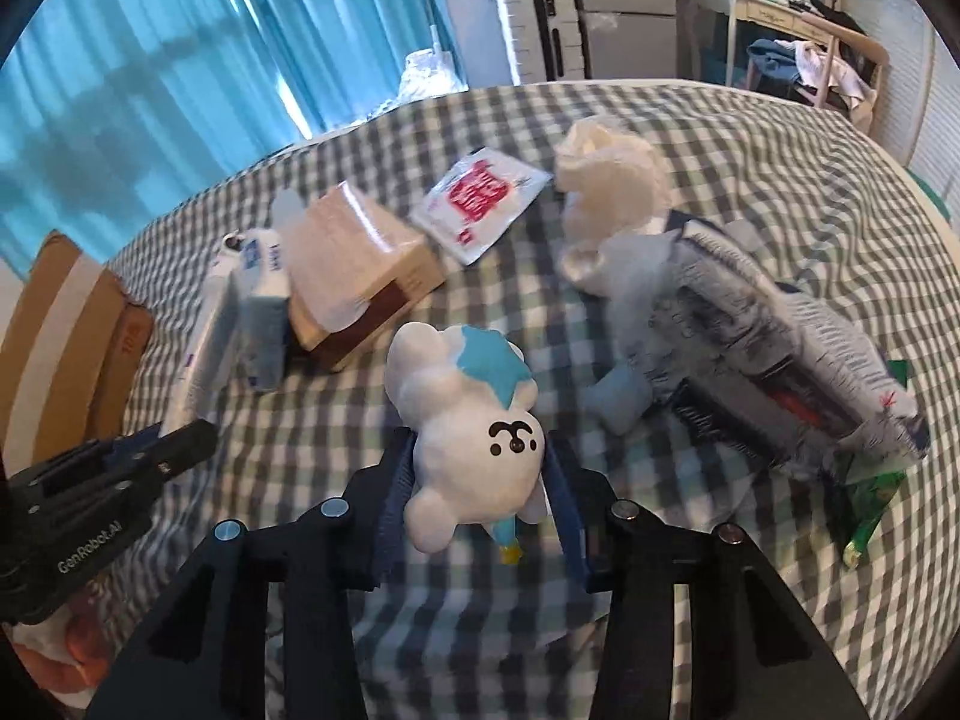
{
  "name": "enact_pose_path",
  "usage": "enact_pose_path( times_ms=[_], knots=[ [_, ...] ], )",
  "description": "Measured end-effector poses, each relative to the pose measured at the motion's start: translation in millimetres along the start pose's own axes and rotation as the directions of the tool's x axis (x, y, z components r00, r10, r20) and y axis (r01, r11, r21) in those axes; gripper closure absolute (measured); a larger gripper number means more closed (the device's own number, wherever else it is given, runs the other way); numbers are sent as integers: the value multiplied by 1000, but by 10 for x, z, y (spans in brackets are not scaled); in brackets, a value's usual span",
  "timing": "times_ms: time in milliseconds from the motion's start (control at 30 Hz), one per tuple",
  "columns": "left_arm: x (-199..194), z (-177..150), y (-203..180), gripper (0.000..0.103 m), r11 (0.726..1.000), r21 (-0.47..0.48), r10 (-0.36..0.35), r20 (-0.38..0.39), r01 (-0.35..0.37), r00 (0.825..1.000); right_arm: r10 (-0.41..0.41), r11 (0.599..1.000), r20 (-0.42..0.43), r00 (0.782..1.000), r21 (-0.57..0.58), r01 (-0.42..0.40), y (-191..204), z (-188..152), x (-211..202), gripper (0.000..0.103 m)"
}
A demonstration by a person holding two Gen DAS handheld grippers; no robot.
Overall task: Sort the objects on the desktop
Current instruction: 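Grasp the toothpaste tube with the left gripper while the right reaches the plush toy, then carry the toothpaste tube and white plush toy into the cardboard box, release both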
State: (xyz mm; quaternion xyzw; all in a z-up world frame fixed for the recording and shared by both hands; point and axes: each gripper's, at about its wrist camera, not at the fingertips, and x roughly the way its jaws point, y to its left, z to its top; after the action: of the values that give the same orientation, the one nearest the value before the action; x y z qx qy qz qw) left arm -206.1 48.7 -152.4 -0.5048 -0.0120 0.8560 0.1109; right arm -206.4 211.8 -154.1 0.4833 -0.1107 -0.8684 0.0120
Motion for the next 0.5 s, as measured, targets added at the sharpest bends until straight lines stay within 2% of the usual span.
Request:
enact_pose_path(
  times_ms=[133,200,233,267,333,400,433,500],
  knots=[
    [155,71,-42,79,1000,4,3,-31,-3,1000,4,1000,-33,999,-3,-4,58,-34,87,59],
    [241,98,-61,72,1000,8,26,-33,-26,999,4,1000,-28,1000,16,-4,40,-21,120,56],
    [285,123,-59,63,999,9,41,-34,-40,999,4,1000,-32,999,26,-4,25,-15,149,56],
    [326,145,-66,60,999,5,47,-35,-47,998,5,1000,-37,999,30,-3,6,-8,184,56],
    [372,172,-59,60,999,-9,47,-28,-47,999,5,1000,-48,999,29,-4,11,1,222,56],
    [383,191,-59,70,998,-15,55,-13,-55,998,13,999,-37,999,34,-12,8,-17,231,61],
    [378,190,-69,82,999,-9,54,-8,-54,999,19,999,-35,999,36,-18,-6,4,229,61],
    [337,155,-37,82,999,-4,48,-7,-48,999,27,999,-26,999,43,-26,-27,12,213,62]
  ],
)
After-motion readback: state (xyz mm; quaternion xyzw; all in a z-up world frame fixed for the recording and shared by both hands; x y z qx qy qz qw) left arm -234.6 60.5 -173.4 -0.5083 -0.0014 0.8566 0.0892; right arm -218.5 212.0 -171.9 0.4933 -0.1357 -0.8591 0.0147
